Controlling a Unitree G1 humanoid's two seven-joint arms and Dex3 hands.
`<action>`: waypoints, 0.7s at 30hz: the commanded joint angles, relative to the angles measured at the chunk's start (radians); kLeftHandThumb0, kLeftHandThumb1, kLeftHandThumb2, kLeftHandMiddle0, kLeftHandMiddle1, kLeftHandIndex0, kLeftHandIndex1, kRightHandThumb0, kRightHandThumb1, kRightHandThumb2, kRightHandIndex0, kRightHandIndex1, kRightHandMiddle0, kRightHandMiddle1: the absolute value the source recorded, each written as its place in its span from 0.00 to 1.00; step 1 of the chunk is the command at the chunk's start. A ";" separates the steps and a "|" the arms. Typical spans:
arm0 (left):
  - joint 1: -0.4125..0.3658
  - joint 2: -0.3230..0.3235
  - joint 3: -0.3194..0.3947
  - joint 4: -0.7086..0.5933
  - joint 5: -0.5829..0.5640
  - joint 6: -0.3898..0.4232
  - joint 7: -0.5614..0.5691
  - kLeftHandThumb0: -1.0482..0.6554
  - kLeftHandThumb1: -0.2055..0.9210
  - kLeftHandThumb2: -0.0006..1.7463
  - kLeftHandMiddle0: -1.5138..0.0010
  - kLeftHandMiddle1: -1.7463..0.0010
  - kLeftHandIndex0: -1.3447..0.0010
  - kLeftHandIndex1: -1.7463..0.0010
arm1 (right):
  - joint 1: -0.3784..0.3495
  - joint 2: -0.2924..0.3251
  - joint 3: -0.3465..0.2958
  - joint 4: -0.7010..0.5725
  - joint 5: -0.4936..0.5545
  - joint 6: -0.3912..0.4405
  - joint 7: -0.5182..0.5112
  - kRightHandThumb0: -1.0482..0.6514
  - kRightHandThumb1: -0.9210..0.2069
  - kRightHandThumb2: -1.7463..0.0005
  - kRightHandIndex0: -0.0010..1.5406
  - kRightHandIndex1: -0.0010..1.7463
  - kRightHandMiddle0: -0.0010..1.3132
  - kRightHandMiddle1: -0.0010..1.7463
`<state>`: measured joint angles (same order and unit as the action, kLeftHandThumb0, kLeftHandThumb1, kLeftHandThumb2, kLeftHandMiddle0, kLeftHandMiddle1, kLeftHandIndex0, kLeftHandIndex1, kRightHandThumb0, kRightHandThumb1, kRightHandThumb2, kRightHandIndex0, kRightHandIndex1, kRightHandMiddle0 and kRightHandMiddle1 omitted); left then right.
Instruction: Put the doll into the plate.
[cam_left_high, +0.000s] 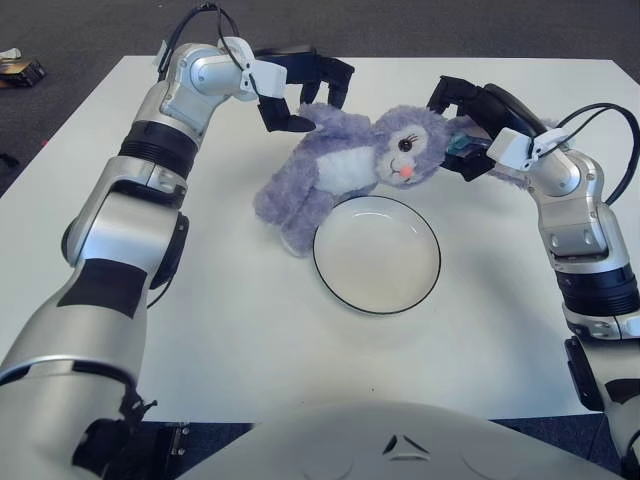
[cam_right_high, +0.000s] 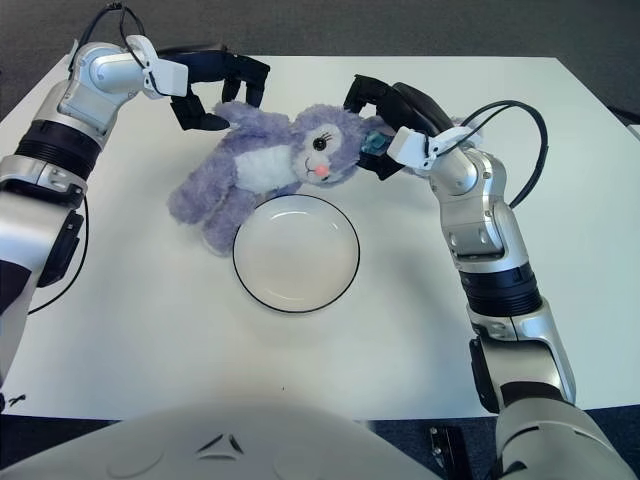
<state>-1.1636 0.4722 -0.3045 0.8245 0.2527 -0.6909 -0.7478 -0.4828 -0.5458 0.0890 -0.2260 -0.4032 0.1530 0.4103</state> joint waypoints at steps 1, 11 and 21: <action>0.012 0.019 0.018 -0.014 -0.013 0.002 -0.010 0.88 0.48 0.74 0.61 0.00 0.50 0.00 | 0.016 -0.021 -0.015 -0.018 -0.001 -0.024 -0.003 0.88 0.49 0.29 0.36 1.00 0.54 1.00; 0.083 0.020 0.026 -0.034 -0.018 -0.027 0.011 0.88 0.51 0.71 0.63 0.00 0.54 0.00 | 0.028 -0.020 -0.010 -0.005 -0.010 -0.062 -0.021 0.87 0.47 0.30 0.35 1.00 0.52 1.00; 0.151 0.047 0.042 -0.140 -0.038 0.049 -0.035 0.63 0.83 0.35 0.71 0.08 0.66 0.20 | 0.039 -0.016 -0.009 0.017 -0.013 -0.087 -0.034 0.87 0.46 0.32 0.35 1.00 0.51 1.00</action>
<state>-1.0384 0.4907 -0.2729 0.7559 0.2329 -0.6913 -0.7526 -0.4508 -0.5560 0.0886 -0.2132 -0.4134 0.0795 0.3881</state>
